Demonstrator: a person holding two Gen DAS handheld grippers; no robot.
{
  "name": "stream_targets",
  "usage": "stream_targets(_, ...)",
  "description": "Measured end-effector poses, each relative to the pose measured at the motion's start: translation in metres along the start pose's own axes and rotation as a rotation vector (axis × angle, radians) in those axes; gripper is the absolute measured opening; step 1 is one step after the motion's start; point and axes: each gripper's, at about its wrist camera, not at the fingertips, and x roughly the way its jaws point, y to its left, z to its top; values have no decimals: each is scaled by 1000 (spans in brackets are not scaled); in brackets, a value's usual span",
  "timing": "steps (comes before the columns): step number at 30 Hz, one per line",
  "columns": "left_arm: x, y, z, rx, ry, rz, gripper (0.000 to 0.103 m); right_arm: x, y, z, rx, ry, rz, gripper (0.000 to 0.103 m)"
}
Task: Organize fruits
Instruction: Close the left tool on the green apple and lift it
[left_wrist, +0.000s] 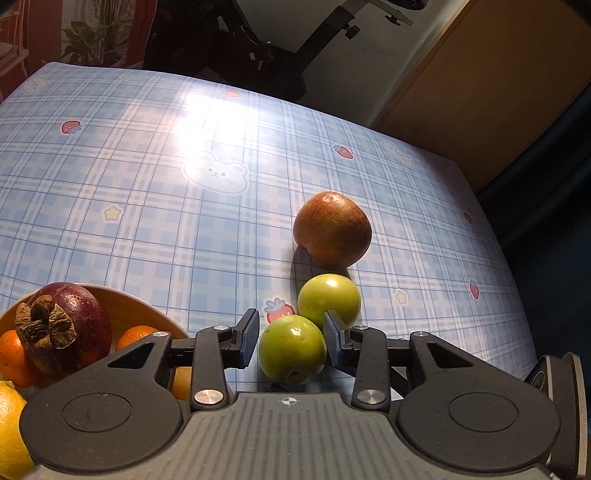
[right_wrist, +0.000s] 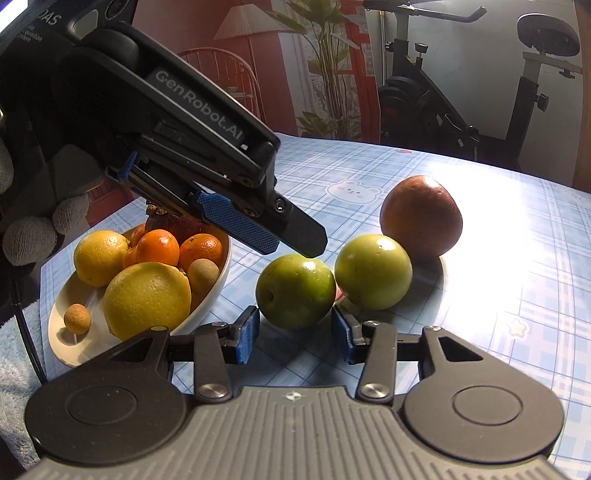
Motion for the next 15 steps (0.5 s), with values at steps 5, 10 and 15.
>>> stream_targets(5,4,1,-1,-8,10,-8,39,1,3,-1,-8,0,-6,48)
stream_targets(10,6,5,-4,-21,1,-29,38,2,5,-2,-8,-3,-14,48)
stream_targets(15,8,8,-7,-33,-10,-37,38,2,5,-3,-6,-6,-12,48)
